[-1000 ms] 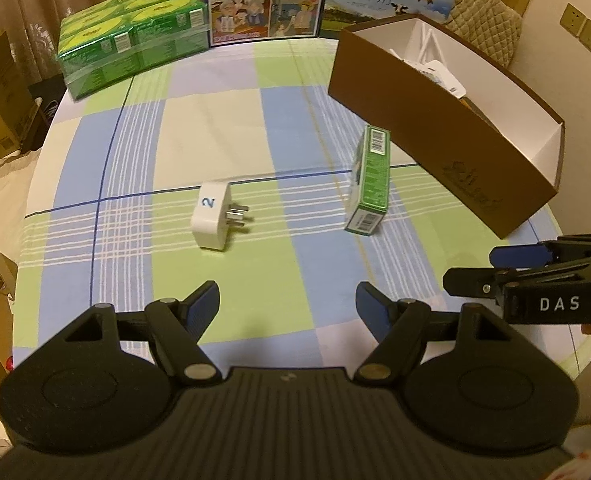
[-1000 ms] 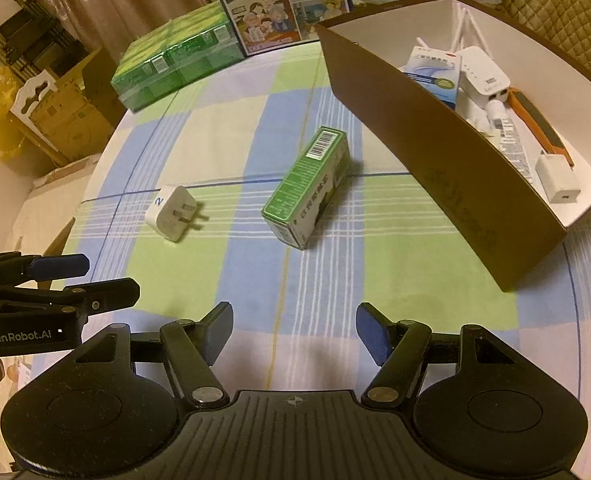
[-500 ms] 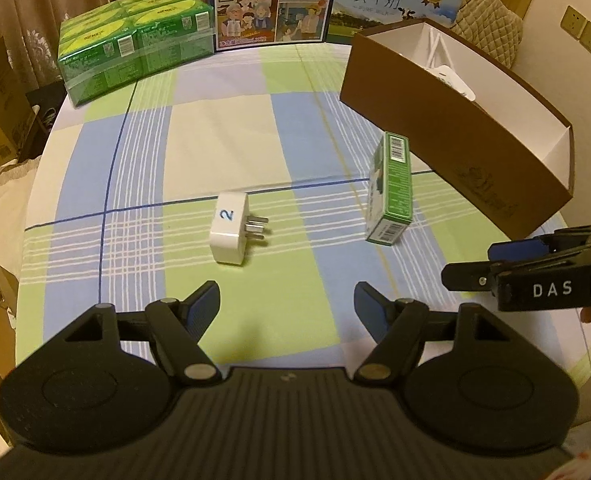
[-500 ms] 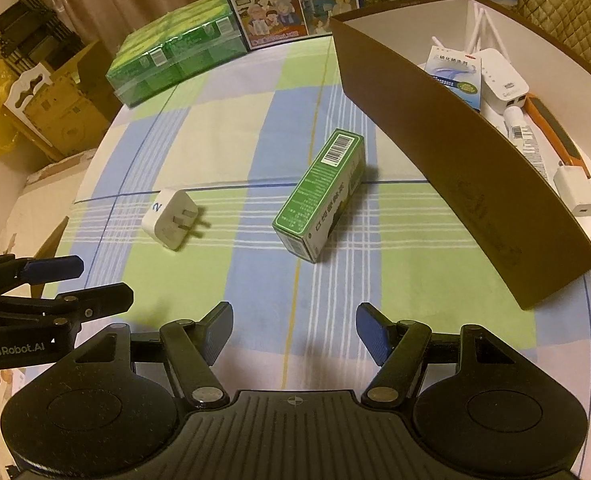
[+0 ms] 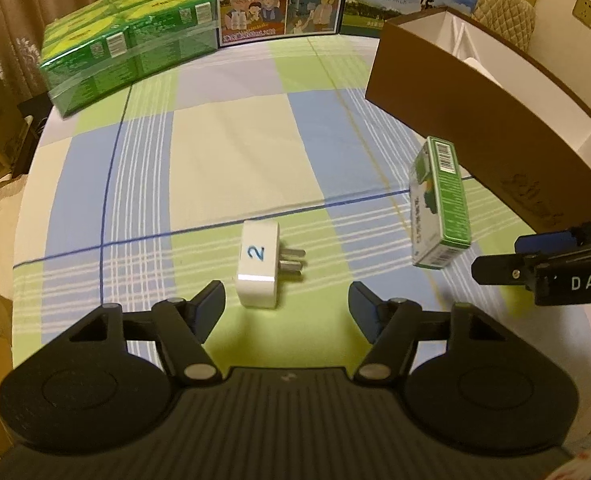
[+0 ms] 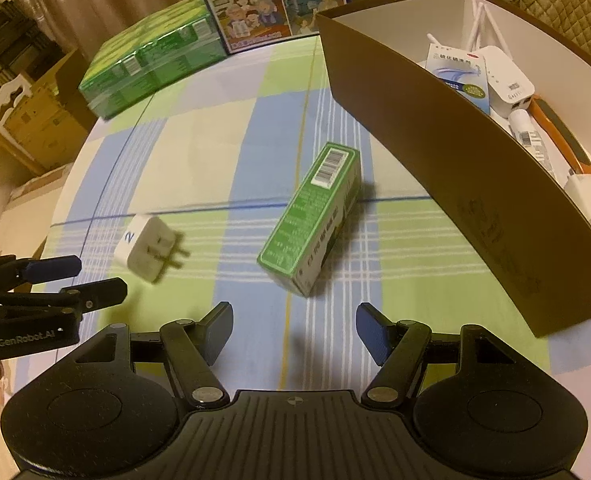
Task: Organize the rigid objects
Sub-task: 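Grasp the white plug adapter with the left tool while the right tool approaches the green box, then grasp the green-and-white box with the right tool while the left tool holds the plug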
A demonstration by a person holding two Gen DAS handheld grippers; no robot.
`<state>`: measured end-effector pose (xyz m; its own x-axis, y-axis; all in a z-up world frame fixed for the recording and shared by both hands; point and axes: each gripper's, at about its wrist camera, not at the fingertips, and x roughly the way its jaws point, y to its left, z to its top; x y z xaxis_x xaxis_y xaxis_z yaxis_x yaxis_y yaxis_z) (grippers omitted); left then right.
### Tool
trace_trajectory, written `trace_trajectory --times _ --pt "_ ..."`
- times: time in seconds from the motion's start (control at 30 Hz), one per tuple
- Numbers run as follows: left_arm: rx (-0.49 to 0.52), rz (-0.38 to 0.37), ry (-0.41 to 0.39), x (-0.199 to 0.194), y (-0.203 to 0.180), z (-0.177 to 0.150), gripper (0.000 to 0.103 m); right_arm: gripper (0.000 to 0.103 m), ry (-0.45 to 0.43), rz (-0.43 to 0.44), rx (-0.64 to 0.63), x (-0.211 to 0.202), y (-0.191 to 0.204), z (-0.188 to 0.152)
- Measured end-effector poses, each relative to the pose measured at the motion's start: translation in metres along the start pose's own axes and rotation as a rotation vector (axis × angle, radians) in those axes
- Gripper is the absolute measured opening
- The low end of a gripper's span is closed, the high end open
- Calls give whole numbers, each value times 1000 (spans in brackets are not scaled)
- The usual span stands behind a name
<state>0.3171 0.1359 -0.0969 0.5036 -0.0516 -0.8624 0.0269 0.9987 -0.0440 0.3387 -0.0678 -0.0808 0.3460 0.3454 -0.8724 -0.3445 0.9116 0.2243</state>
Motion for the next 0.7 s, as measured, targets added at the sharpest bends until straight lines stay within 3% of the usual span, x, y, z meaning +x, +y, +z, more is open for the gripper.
trace_trajectory --times 0.23,0.53,0.63,0.7 --pt "6 1 27 28 12 15 55 65 -7 -18 16 16 0 13" --pt "8 7 43 47 20 26 36 65 -19 -37 40 28 -3 24" --pt "7 9 42 51 21 26 24 65 -23 -39 39 32 -2 27" --pt "-5 3 38 51 21 26 23 65 -23 -41 36 36 0 30"
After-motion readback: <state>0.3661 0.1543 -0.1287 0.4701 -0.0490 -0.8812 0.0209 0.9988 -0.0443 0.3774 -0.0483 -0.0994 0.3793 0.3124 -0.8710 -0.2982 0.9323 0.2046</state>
